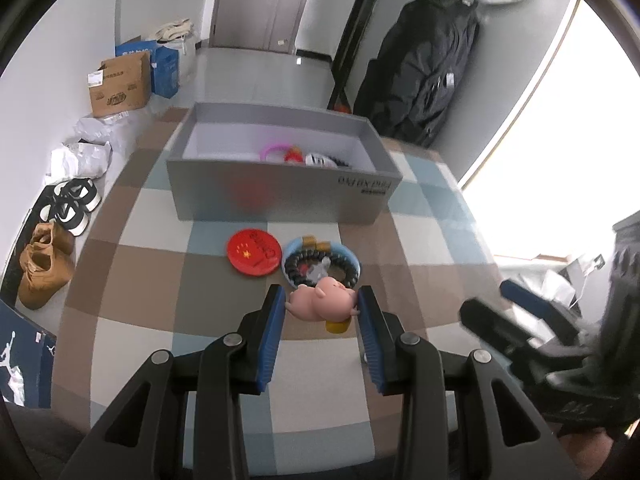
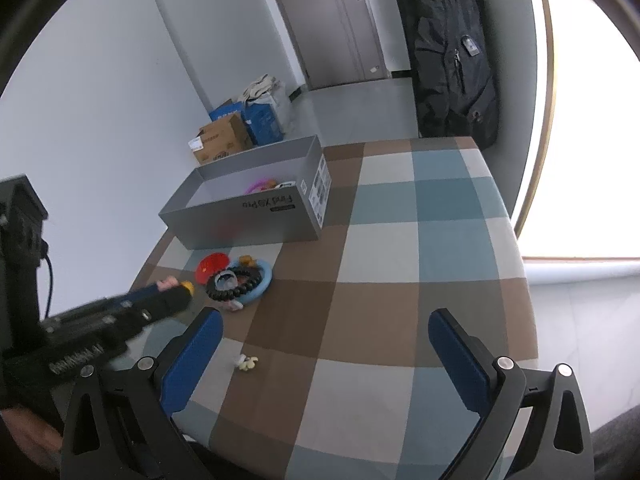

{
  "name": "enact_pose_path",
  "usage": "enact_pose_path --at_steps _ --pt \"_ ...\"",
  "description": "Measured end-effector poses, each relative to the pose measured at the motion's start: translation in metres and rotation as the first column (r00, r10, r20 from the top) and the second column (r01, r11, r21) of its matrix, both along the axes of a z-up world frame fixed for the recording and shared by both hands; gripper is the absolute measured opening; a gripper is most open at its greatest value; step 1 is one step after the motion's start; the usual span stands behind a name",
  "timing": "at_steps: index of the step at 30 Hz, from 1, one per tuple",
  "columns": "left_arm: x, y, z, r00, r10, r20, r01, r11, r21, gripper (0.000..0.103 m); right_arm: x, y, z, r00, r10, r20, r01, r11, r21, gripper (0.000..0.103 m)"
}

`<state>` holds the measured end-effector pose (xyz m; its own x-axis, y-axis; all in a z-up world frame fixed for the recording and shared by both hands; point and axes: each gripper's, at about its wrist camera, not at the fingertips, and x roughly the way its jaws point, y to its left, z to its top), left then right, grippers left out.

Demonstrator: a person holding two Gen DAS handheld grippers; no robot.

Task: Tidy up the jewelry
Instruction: 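Lift the pig with the left gripper while the right gripper grasps the white trinket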

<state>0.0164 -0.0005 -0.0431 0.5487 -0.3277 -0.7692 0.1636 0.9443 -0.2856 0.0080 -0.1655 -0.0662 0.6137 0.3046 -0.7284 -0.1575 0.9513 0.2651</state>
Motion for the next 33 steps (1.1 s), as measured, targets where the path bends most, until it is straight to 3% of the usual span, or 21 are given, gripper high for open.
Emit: enact_pose_path --at_steps 13,19,27,30,33 --pt "-0.001 0.018 0.019 0.998 0.03 0.05 -0.026 0.996 -0.082 0.031 -0.004 0.025 -0.004 0.991 0.13 0.006 -0.13 0.991 -0.042 0.099" --pt "0.0 0.032 0.024 0.997 0.057 0.055 -0.049 0.989 -0.136 0.031 -0.007 0.046 -0.012 0.975 0.221 -0.015 -0.222 0.973 -0.071 0.083" --pt "0.003 0.046 0.022 0.995 0.09 0.047 -0.08 0.982 -0.173 0.031 -0.008 0.065 -0.025 0.957 0.286 -0.057 -0.291 0.949 -0.119 0.051" --pt "0.005 0.05 0.019 0.995 0.095 0.035 -0.087 0.979 -0.184 0.031 -0.01 0.073 -0.029 0.949 0.308 -0.062 -0.314 0.936 -0.158 0.045" --pt "0.006 0.052 0.017 0.995 0.1 0.027 -0.093 0.978 -0.189 0.031 -0.013 0.082 -0.034 0.944 0.323 -0.066 -0.329 0.917 -0.227 0.044"
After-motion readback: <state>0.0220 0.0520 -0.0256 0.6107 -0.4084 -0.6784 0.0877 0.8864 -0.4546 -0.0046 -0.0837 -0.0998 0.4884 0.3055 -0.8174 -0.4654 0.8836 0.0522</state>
